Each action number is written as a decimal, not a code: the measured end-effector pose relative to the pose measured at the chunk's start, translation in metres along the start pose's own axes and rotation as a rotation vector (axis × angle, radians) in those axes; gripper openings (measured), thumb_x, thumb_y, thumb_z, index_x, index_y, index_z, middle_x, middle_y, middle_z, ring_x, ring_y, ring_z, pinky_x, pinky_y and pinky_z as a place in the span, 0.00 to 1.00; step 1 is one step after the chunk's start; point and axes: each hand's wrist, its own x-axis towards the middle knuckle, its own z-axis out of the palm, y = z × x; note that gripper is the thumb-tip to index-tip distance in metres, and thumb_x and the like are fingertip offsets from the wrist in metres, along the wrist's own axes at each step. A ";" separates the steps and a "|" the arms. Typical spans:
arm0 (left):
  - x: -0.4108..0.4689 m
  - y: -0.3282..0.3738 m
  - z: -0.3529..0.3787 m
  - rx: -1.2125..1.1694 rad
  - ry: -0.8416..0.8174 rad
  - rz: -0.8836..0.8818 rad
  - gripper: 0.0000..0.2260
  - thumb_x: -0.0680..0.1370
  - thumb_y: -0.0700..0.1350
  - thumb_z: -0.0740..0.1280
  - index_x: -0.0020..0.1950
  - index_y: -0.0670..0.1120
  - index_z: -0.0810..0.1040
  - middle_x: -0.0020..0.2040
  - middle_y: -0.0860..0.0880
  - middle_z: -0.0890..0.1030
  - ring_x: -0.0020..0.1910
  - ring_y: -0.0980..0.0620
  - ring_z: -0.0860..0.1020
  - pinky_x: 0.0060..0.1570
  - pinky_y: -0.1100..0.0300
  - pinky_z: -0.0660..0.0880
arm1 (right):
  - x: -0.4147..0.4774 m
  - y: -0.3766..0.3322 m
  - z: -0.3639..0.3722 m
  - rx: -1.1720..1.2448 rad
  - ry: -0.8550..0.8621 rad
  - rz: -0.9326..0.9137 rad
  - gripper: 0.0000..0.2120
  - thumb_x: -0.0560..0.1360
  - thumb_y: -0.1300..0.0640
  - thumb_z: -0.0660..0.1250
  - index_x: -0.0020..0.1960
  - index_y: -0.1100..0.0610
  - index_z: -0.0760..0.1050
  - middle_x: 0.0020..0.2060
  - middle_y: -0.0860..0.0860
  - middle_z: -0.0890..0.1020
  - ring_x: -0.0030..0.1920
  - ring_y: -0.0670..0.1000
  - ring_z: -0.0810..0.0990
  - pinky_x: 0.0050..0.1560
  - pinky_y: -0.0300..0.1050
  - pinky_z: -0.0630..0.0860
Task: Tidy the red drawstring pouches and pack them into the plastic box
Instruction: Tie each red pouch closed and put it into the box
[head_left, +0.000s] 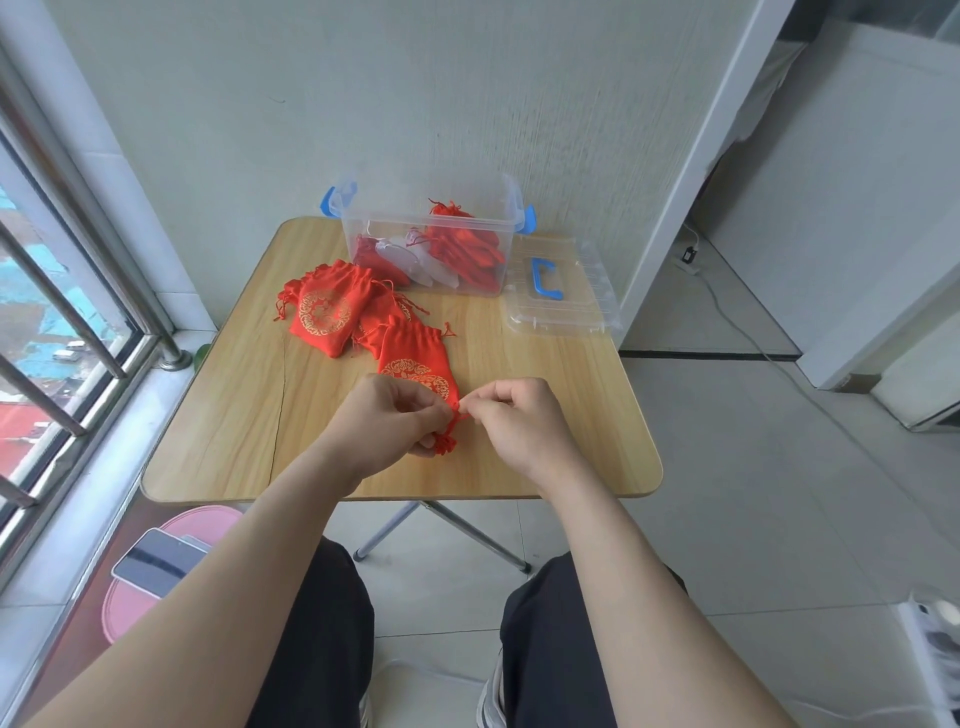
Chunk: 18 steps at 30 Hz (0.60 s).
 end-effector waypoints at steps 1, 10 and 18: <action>0.000 0.000 0.000 0.010 0.010 -0.002 0.06 0.80 0.41 0.75 0.44 0.43 0.89 0.41 0.42 0.87 0.38 0.49 0.86 0.47 0.51 0.87 | 0.000 0.000 -0.001 -0.025 0.001 -0.010 0.09 0.79 0.57 0.69 0.46 0.49 0.88 0.44 0.47 0.88 0.48 0.50 0.85 0.48 0.46 0.81; -0.001 -0.004 0.000 0.129 0.004 0.012 0.06 0.78 0.40 0.74 0.42 0.43 0.88 0.36 0.46 0.87 0.37 0.48 0.87 0.48 0.50 0.86 | -0.006 -0.002 -0.003 -0.081 0.039 -0.185 0.13 0.77 0.64 0.66 0.49 0.47 0.84 0.35 0.45 0.87 0.39 0.42 0.84 0.38 0.31 0.74; -0.005 -0.004 0.003 0.527 -0.139 0.239 0.10 0.79 0.43 0.73 0.39 0.54 0.86 0.35 0.59 0.85 0.35 0.60 0.81 0.39 0.70 0.72 | 0.000 0.003 -0.001 -0.009 0.034 -0.180 0.06 0.80 0.58 0.70 0.49 0.48 0.84 0.39 0.47 0.87 0.43 0.42 0.85 0.43 0.31 0.76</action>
